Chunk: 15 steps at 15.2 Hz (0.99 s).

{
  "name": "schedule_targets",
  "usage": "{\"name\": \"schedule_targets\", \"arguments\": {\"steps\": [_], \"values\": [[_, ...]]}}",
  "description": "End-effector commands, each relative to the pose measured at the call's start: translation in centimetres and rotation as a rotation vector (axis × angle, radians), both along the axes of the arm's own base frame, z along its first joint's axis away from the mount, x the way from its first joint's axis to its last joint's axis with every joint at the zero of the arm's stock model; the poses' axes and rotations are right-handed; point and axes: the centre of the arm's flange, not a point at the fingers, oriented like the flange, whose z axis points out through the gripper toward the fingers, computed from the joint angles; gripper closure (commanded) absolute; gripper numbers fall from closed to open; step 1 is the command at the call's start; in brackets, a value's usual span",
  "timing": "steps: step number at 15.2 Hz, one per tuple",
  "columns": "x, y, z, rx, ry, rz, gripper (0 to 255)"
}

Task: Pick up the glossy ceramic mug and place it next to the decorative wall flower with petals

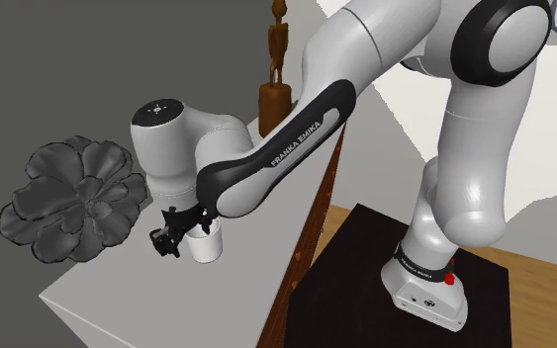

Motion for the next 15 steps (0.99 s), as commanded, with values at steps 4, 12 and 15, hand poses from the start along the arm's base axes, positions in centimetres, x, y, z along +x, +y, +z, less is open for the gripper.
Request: {"name": "schedule_targets", "arguments": {"steps": [4,12,15], "values": [[-0.2,0.1,1.3,0.000,0.000,0.000,0],[-0.7,0.4,4.9,0.000,0.000,0.000,0],[-0.7,0.4,4.9,0.000,0.000,0.000,0]]}}
